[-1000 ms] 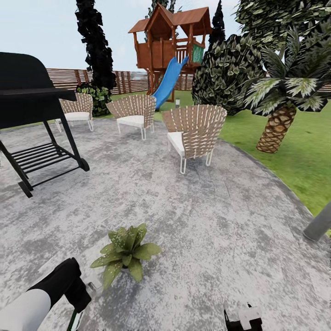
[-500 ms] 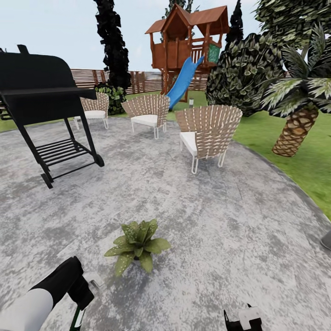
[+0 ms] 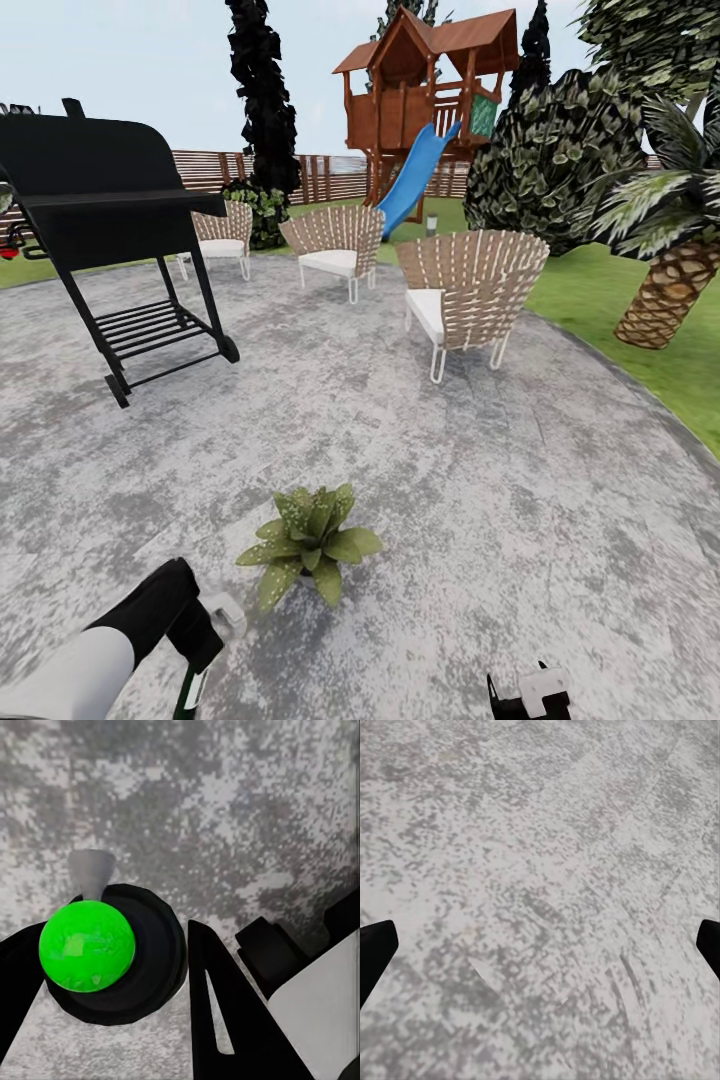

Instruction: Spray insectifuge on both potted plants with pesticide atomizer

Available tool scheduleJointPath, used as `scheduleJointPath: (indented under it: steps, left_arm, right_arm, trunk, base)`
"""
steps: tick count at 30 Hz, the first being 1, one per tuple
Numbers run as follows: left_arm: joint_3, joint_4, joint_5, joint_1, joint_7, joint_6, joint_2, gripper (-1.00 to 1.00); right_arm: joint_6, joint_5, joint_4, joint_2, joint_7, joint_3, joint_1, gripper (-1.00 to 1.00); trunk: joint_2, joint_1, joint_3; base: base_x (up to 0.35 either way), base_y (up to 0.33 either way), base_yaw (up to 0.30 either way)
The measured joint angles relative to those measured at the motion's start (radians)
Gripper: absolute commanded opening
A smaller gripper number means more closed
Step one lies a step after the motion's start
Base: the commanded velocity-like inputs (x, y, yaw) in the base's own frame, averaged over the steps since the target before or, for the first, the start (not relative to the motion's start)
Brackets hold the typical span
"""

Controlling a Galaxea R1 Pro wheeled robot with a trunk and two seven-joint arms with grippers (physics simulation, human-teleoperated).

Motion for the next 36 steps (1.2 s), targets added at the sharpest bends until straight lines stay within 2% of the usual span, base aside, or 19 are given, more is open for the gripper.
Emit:
scheduleJointPath:
  steps: [8,13,15,17,18,21,23,25,29,33,36]
  left_arm:
    - [0.001,0.000,-0.001,0.000,0.003,0.000,-0.007,-1.00]
    - [0.002,0.000,-0.002,-0.001,0.004,-0.001,0.000,-1.00]
    - [0.036,0.000,-0.003,-0.001,0.004,-0.001,0.005,-1.00]
    - [0.095,0.000,-0.006,0.000,0.005,-0.005,0.008,-1.00]
    - [0.105,0.000,-0.007,-0.001,0.005,-0.006,0.008,-1.00]
    - [0.108,0.002,-0.012,0.000,0.006,-0.007,0.000,-1.00]
    - [0.109,0.013,-0.019,0.001,0.035,-0.008,-0.003,-1.00]
    - [0.108,0.016,-0.021,0.013,0.064,-0.007,0.003,-1.00]
    - [0.108,0.016,-0.019,0.039,0.081,-0.009,0.021,-1.00]
    - [0.112,0.004,-0.009,0.041,0.085,-0.015,0.019,-1.00]
    - [0.115,0.006,-0.009,0.041,0.081,-0.075,0.013,-1.00]
  right_arm:
    - [0.000,0.001,0.000,0.000,0.000,0.000,0.000,1.00]
    - [0.000,0.000,0.000,0.000,0.000,0.000,0.000,1.00]
    - [0.000,0.001,0.000,0.000,0.000,0.000,0.000,1.00]
    - [0.000,0.001,0.000,0.000,0.000,0.000,0.000,1.00]
    - [0.000,0.001,0.000,0.000,0.000,0.000,0.000,1.00]
    - [0.000,0.001,0.000,0.000,0.000,0.000,0.000,1.00]
    - [0.000,0.001,0.000,0.000,0.000,0.000,0.000,1.00]
    - [0.000,0.001,0.000,0.000,0.000,0.000,0.000,1.00]
    - [0.000,0.001,0.000,0.000,0.000,0.000,0.000,1.00]
    - [0.000,0.002,0.000,0.000,0.000,0.000,0.000,1.00]
    - [0.000,0.002,0.000,0.000,0.000,0.001,0.000,1.00]
  trunk:
    - [0.000,-0.001,0.000]
    - [0.000,0.000,0.000]
    - [0.000,0.000,0.000]
    - [0.000,0.000,0.000]
    - [0.000,0.000,0.000]
    - [0.000,0.000,0.000]
    - [0.000,0.000,0.000]
    - [0.000,0.000,0.000]
    - [0.000,0.000,0.000]
    - [0.000,0.000,0.000]
    - [0.000,0.000,0.000]
  base:
    - [0.199,0.000,0.000]
    - [0.151,0.000,0.000]
    - [0.015,0.000,0.000]
    - [0.003,0.000,0.000]
    - [0.001,0.000,0.000]
    - [0.000,0.000,0.000]
    - [0.000,0.000,0.000]
    - [0.000,0.000,0.000]
    - [0.000,0.000,0.000]
    - [0.000,0.000,0.000]
    - [0.000,0.000,0.000]
